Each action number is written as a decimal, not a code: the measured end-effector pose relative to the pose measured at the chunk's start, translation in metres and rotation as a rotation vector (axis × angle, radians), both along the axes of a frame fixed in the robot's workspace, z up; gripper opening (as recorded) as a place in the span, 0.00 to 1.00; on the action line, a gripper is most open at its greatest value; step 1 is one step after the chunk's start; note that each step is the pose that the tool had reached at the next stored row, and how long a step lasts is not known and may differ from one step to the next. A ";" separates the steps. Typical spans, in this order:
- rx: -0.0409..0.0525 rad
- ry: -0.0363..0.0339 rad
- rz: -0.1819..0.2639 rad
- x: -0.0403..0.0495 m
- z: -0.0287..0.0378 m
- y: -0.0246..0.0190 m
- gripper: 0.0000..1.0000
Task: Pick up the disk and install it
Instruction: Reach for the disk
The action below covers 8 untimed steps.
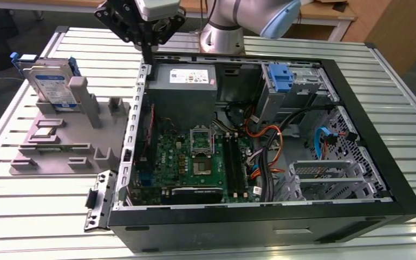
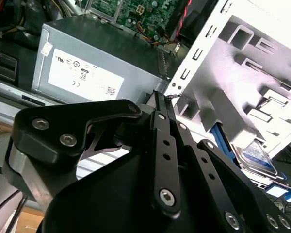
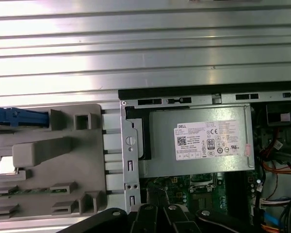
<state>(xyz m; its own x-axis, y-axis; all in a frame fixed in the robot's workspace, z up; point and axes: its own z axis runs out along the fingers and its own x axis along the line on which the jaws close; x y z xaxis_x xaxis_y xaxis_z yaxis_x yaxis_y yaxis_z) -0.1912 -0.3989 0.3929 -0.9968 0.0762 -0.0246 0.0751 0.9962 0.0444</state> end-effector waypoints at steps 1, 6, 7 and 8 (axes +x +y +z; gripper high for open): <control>-0.0001 0.0001 0.000 -0.0021 0.0000 0.0000 0.10; -0.0001 0.0001 0.000 -0.0114 -0.0001 0.0000 0.10; -0.0002 0.0001 0.000 -0.0130 -0.0002 0.0000 0.10; -0.0001 0.0001 0.000 -0.0146 -0.0003 0.0000 0.10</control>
